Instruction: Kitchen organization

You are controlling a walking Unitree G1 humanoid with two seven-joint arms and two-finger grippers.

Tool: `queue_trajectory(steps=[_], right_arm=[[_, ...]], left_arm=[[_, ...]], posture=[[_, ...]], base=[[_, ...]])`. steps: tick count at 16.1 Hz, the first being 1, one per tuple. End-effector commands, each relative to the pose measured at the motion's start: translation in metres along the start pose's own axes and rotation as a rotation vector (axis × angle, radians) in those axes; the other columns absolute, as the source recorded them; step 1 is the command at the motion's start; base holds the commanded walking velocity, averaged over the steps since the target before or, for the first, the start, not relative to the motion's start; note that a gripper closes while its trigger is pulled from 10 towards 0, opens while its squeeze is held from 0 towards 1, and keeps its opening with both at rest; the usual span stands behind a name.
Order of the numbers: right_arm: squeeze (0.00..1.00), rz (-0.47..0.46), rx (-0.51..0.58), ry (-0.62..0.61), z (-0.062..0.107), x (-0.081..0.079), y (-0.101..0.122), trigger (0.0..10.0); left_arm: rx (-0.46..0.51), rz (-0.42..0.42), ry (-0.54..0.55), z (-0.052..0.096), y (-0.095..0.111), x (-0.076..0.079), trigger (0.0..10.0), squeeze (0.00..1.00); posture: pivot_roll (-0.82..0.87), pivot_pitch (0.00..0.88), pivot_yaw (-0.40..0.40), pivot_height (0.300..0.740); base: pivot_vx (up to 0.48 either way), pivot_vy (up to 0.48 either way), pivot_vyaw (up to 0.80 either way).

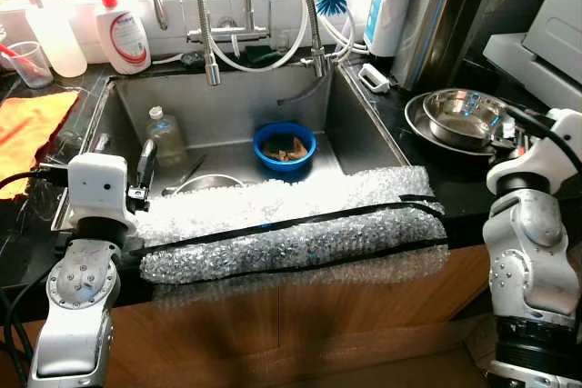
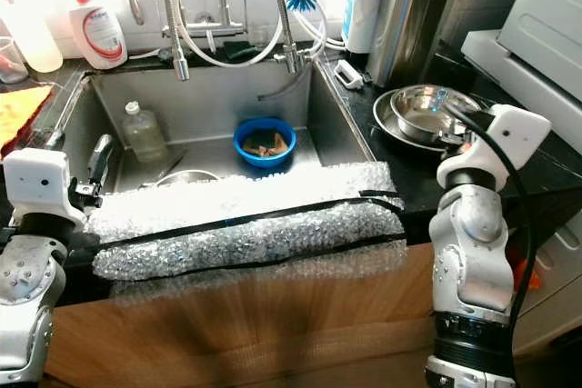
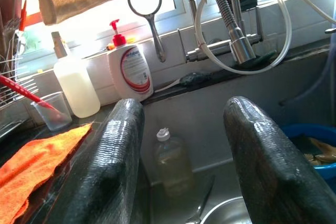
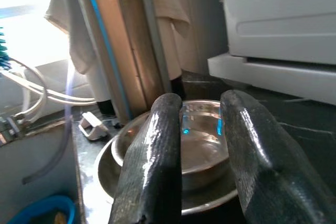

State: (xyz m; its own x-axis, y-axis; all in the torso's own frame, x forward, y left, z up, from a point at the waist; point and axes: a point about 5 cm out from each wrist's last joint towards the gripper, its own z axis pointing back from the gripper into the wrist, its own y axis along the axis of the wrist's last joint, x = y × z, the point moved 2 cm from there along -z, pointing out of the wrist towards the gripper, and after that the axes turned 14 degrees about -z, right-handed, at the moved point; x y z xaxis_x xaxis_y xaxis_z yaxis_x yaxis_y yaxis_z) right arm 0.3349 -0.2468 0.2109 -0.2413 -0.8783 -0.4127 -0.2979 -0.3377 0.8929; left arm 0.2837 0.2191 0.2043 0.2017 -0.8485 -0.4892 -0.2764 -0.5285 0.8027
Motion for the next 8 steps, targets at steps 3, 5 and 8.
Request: queue_trajectory(steps=[3, 5, 8], right_arm=[[0.00, 0.096, -0.146, 0.035, -0.001, -0.002, -0.021, 10.0], [0.00, 0.099, -0.178, 0.056, -0.001, -0.005, -0.026, 10.0], [0.00, 0.186, -0.207, 0.154, -0.001, -0.015, -0.026, 10.0]], left_arm=[[0.013, 0.005, -0.003, -0.002, 0.002, 0.004, 10.0, 0.00], [0.015, 0.006, -0.002, -0.002, 0.002, 0.004, 10.0, 0.00], [0.018, 0.005, 0.000, -0.003, 0.003, 0.004, 10.0, 0.00]], posture=[[0.04, 0.000, -0.016, 0.740], [0.04, 0.000, -0.015, 0.740], [0.04, 0.000, -0.018, 0.740]], base=[[0.000, 0.000, 0.00], [0.000, 0.000, 0.00], [0.000, 0.000, 0.00]])
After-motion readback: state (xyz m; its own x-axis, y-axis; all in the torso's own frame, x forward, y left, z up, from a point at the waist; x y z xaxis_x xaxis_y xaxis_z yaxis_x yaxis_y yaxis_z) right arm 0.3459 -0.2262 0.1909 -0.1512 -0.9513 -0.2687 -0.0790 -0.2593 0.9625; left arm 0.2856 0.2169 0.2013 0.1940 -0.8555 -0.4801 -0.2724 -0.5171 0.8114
